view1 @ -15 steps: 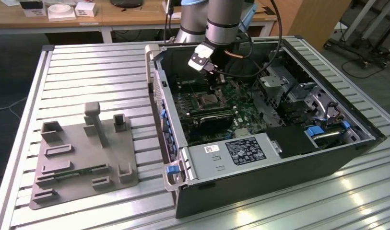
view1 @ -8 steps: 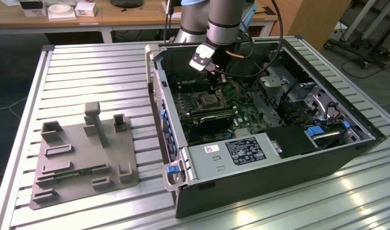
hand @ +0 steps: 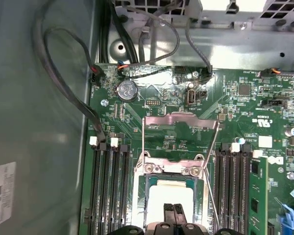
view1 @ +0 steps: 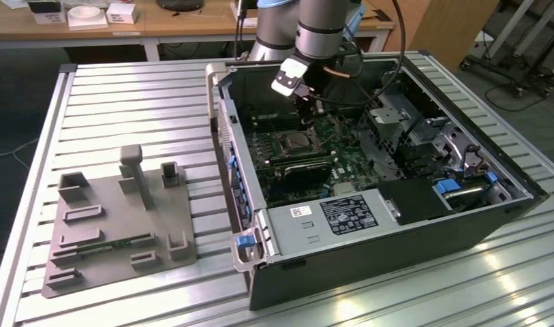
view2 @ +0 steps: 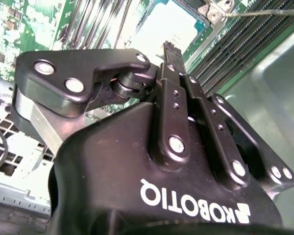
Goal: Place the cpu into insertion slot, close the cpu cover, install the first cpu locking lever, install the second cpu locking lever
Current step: 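Close the cpu cover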
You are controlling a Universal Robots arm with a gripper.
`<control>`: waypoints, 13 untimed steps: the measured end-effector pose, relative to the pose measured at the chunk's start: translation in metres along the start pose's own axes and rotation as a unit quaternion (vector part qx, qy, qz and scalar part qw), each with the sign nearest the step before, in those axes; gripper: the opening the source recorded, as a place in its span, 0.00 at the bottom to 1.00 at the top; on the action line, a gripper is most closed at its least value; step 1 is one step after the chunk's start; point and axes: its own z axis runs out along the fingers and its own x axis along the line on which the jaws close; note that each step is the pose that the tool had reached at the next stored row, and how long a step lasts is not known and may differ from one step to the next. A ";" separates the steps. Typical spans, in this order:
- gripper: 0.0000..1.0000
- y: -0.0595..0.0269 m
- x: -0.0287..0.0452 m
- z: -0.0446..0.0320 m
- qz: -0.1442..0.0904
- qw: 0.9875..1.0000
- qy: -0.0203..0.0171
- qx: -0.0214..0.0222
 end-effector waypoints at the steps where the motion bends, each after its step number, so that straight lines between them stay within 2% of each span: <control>1: 0.10 0.0001 -0.0001 -0.0021 0.000 1.000 0.000 0.000; 7: 0.10 0.0001 -0.0001 -0.0032 0.001 1.000 -0.001 0.000; 11: 0.10 0.0001 -0.0001 -0.0031 0.021 1.000 -0.001 0.001; 13: 0.10 0.0001 -0.0001 -0.0031 0.022 1.000 -0.001 0.001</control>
